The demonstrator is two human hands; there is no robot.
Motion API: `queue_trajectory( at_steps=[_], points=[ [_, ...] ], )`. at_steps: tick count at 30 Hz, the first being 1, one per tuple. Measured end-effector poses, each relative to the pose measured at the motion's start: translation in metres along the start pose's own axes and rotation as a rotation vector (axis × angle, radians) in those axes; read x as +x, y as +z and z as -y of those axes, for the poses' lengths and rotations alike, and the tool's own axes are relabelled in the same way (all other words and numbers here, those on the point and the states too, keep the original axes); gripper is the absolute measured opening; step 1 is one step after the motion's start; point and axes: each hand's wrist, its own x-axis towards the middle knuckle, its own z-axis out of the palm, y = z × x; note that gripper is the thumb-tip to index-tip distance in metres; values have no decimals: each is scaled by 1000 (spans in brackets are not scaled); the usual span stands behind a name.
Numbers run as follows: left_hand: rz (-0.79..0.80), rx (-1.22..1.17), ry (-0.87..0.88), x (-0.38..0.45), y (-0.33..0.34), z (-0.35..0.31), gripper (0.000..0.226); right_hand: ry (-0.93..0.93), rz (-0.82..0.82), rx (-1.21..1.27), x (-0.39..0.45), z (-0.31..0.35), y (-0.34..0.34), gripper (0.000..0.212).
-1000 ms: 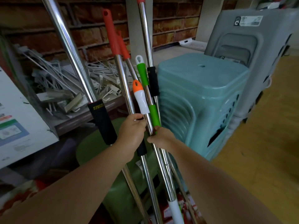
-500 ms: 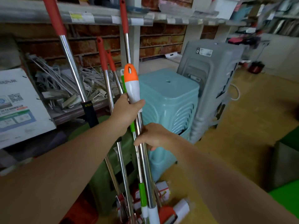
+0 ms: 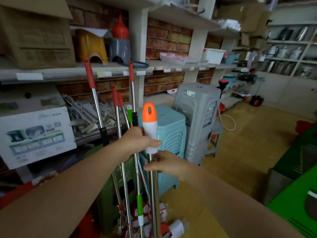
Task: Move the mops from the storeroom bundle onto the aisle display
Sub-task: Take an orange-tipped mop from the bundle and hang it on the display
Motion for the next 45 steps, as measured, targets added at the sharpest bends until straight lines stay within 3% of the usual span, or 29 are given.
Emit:
queue_trajectory(
  at_steps=[1,5,10,17,20,24,28,30,34,37,40,45],
  points=[
    [32,22,13,-12,-1,-6,40,-5,-27,91,-14,5,6,4],
    [124,106,114,-57,-4,-24,39,-7,-166,276,-61,14,32,21],
    [191,122,274,-120,0,-47,37,-34,-333,280,-132,37,53,31],
    [337,15,485,-192,7,-115,7,-135,-562,289,-224,80,49,22],
    [377,-63,578,-219,13,-148,16,-193,-638,277,-266,105,41,21],
    [446,-149,720,-254,17,-188,24,-221,-554,200,-331,127,31,11],
    [536,-275,813,-294,33,-215,15,-63,-473,61,-397,127,25,44],
    [585,-342,833,-315,49,-226,4,-31,-506,-4,-429,126,25,42],
    [678,-445,819,-354,81,-246,16,32,-540,-208,-495,124,22,49],
    [709,-490,822,-374,99,-257,19,102,-753,-251,-540,124,11,41],
    [729,-518,839,-398,117,-267,18,-36,-1019,-19,-572,130,11,17],
    [793,-550,841,-440,141,-279,21,-121,-1156,36,-613,138,25,27]
  ],
)
